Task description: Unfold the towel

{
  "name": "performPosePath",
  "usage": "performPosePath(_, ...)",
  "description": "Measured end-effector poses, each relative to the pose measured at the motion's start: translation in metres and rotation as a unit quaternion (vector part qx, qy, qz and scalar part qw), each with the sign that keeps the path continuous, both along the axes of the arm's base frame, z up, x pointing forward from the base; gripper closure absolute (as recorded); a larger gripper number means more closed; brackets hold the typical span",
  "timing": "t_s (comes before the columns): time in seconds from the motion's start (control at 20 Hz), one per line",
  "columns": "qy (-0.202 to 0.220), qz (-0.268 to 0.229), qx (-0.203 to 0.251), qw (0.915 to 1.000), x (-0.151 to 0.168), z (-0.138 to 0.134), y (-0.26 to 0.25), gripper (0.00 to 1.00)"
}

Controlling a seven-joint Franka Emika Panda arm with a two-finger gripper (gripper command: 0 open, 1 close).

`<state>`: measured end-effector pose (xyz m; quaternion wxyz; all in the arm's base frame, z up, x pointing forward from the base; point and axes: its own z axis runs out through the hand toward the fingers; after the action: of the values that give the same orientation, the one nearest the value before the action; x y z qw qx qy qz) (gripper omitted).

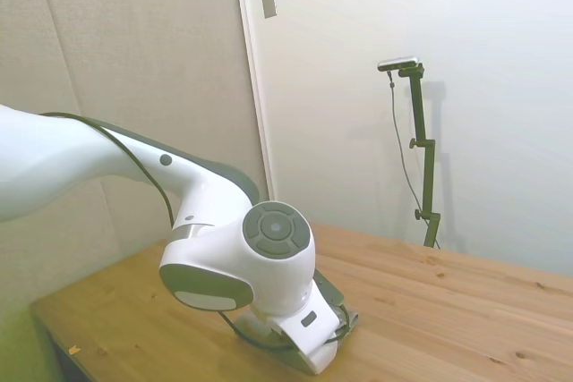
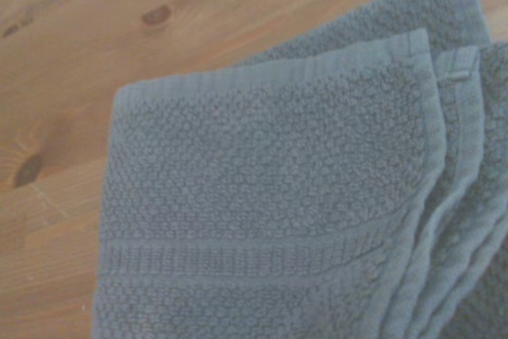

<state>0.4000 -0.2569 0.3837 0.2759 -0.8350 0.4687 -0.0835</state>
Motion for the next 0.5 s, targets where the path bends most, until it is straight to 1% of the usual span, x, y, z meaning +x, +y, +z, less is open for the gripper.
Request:
performPosePath(0.25,-0.024,0.013,-0.008,0.9996,0.012,0.032,0.012,1.00)
performPosePath(0.35,-0.033,0.028,-0.014,0.9990,0.023,0.049,0.033,1.00)
performPosePath(0.5,-0.042,0.057,-0.020,0.9973,0.041,0.070,0.078,1.00)
